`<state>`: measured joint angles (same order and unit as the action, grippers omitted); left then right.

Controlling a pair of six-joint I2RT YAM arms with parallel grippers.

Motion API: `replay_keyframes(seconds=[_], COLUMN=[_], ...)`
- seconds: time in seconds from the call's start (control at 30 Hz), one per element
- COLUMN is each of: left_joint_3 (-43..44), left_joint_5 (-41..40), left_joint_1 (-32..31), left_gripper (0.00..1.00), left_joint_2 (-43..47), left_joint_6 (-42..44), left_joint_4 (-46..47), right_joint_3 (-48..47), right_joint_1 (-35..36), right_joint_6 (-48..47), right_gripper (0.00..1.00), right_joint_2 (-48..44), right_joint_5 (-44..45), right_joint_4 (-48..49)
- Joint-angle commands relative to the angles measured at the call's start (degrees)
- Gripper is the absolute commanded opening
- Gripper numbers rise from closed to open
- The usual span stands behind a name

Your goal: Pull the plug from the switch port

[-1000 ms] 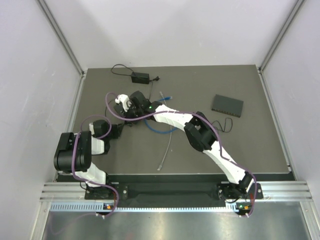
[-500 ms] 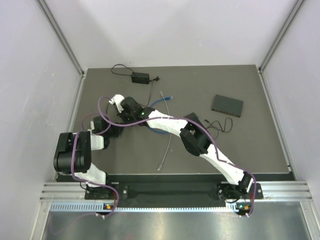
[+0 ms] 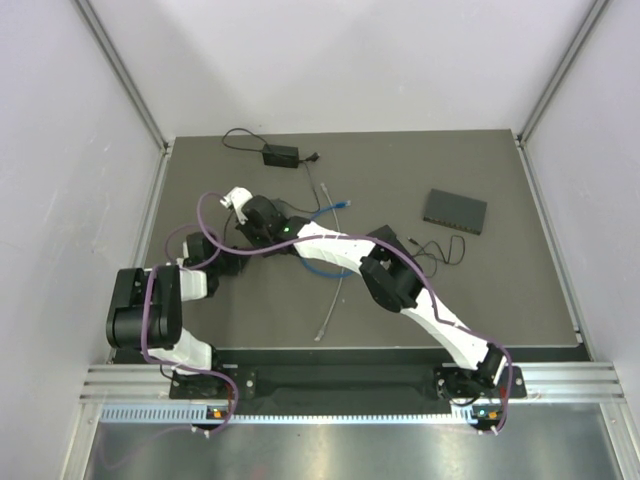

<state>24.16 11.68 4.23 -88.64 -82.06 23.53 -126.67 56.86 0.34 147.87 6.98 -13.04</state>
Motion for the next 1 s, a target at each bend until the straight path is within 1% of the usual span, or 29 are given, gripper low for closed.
replay_keyframes(seconds=[0.0,0.07,0.13,0.17,0.23,0.33,0.43,0.5,0.53,0.6,0.63,0.73,0.8,0.87,0.9,0.93,0.97], left_joint_3=[-1.93,-1.93,-1.4,-1.14,0.96,2.64,2.82,2.47,2.29,2.29,2.21,1.5,0.98,0.53,0.53,0.8,0.8], left_joint_5=[-4.04,-4.04,-1.77,-0.88,0.62,2.73,3.61,4.4,4.58,5.54,5.98,7.12,7.82,9.06,9.41,10.11,10.2], left_joint_1=[1.66,1.66,1.57,1.66,1.48,1.48,1.48,1.4,1.48,1.48,1.4,1.31,1.31,1.31,1.22,1.31,1.31], left_gripper=[0.0,0.0,0.0,0.0,0.0,0.0,0.0,0.0,0.0,0.0,0.0,0.0,0.0,0.0,0.0,0.0,0.0], left_joint_2=[-0.39,-0.74,-2.58,-3.37,-5.74,-8.03,-8.57,-8.65,-8.65,-8.57,-8.91,-9.27,-10.06,-10.5,-11.02,-11.29,-11.46], left_joint_6=[2.7,2.78,4.09,4.8,6.81,8.84,9.99,10.25,10.78,11.48,12.01,11.84,11.31,10.87,10.87,10.96,10.87], left_joint_4=[-8.94,-7.72,-5.44,-4.38,-3.75,-2.79,-2.0,-0.77,-0.42,-0.15,0.2,2.13,4.68,6.43,6.62,6.79,6.97], right_joint_3=[4.85,7.65,12.39,15.29,15.75,15.05,13.04,12.85,13.2,14.08,14.17,13.47,11.28,11.27,11.27,11.18,11.1], right_joint_1=[-3.25,-3.16,-3.16,-3.16,-2.9,-2.2,-2.19,-2.19,-2.19,-2.19,-2.28,-2.54,-2.63,-2.46,-2.46,-2.28,-2.28], right_joint_6=[-4.81,-6.84,-8.15,-8.25,-7.29,-6.06,-4.74,-4.21,-4.12,-4.47,-5.51,-7.28,-8.33,-9.3,-10.26,-11.92,-12.03], right_gripper=[0.0,0.0,0.02,0.06,0.09,0.17,0.17,0.17,0.2,0.34,0.39,0.42,0.42,0.42,0.45,0.52,0.54], right_joint_2=[-0.83,-2.75,-5.83,-8.8,-10.93,-13.57,-13.93,-14.1,-14.28,-14.8,-14.98,-15.07,-14.37,-13.93,-13.75,-13.58,-13.05], right_joint_5=[4.8,0.78,-1.35,-3.27,-3.99,-3.9,-4.87,-5.57,-6.1,-6.72,-6.72,-6.72,-9.26,-10.67,-10.94,-9.63,-8.49], right_joint_4=[-6.3,-4.73,-0.78,1.24,0.74,-2.16,-6.37,-7.35,-7.44,-7.27,-7.18,-7.18,-7.35,-6.22,-6.21,-6.21,-6.3])
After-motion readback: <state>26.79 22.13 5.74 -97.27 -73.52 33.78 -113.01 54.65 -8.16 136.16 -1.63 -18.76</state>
